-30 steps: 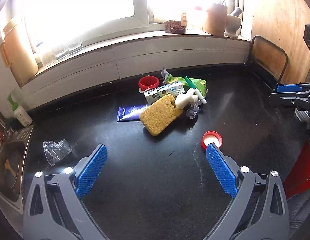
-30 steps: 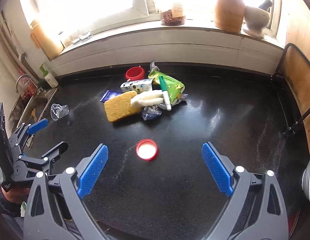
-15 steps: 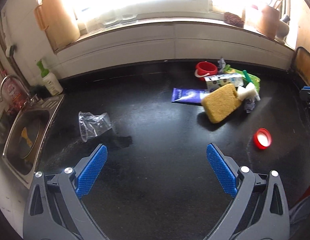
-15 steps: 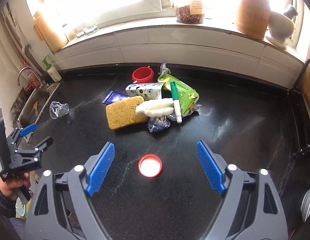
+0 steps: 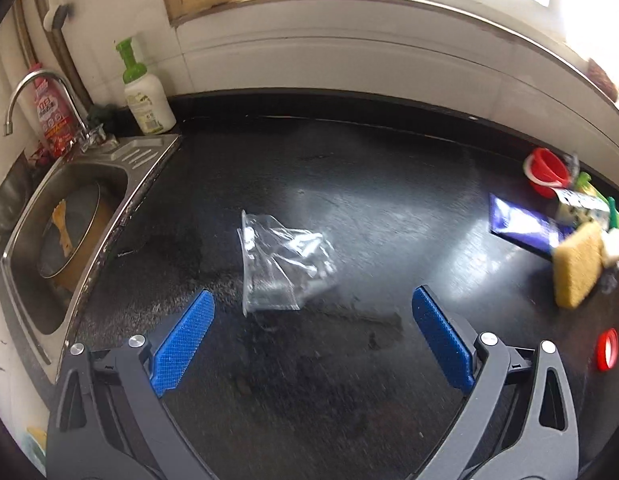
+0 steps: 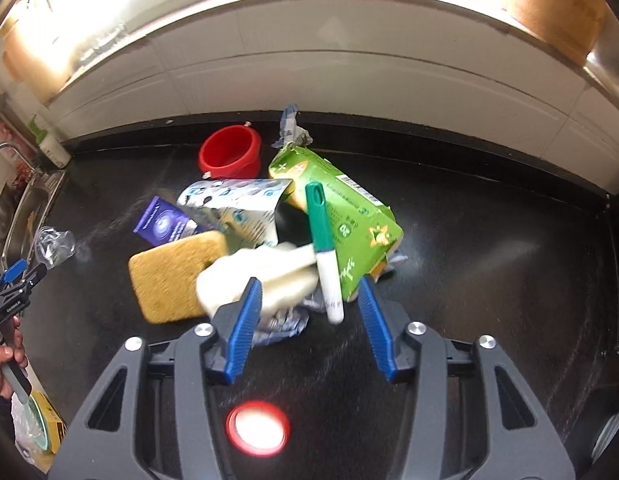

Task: Collect trash
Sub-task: 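Grasp the clear plastic cup with the left tool while the right tool grasps the green-capped marker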

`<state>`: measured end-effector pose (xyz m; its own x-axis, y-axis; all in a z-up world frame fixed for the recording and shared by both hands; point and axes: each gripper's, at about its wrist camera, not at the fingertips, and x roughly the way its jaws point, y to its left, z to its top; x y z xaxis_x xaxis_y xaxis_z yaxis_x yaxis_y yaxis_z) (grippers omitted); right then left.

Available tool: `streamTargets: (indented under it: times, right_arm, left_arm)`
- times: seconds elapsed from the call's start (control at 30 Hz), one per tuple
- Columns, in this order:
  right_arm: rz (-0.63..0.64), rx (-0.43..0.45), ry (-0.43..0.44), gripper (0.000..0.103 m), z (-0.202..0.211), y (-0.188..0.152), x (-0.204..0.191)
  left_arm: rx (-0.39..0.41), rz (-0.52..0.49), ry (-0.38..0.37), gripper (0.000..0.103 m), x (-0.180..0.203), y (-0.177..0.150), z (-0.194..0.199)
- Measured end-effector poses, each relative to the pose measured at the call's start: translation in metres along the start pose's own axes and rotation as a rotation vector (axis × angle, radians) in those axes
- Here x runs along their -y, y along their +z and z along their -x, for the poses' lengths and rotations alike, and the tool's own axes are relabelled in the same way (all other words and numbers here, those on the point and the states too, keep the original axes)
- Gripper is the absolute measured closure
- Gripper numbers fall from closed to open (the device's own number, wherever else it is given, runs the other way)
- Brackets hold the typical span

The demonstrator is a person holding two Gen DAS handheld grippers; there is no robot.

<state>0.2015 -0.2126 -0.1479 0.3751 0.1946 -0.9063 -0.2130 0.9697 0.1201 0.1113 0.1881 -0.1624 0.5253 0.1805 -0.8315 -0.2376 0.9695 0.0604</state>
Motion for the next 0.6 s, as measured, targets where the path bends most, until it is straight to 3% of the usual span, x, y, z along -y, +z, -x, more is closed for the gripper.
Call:
streamTargets:
  times: [0.17,0.37,0.43,0.47,0.53,0.6]
  right_arm:
    - [0.003,-0.037,-0.018,0.060,-0.028,0.019,0.002]
    - [-0.026,-0.061,0.039,0.082,-0.042,0.032,0.005]
    - [-0.035,-0.074,0.061,0.091,-0.044,0.032,0.007]
    - [-0.046,-0.074,0.075,0.093,-0.043,0.032,0.009]
    - [-0.046,-0.066,0.073,0.093,-0.036,0.031,0.011]
    - [-0.014,-0.052,0.044,0.093,-0.027,0.028,0.009]
  left_arm:
    - [-0.029,0.027,-0.010,0.007,-0.005,0.016,-0.031]
    - [-0.030,0.010,-0.072,0.008,0.006,0.027,-0.048]
    - [-0.035,0.010,-0.103,0.020,0.011,0.029,-0.050]
    - [-0.045,0.007,-0.110,0.032,0.014,0.029,-0.050]
    - [-0.063,0.004,-0.124,0.041,0.020,0.029,-0.052]
    - [-0.068,0.007,-0.142,0.058,0.026,0.026,-0.050]
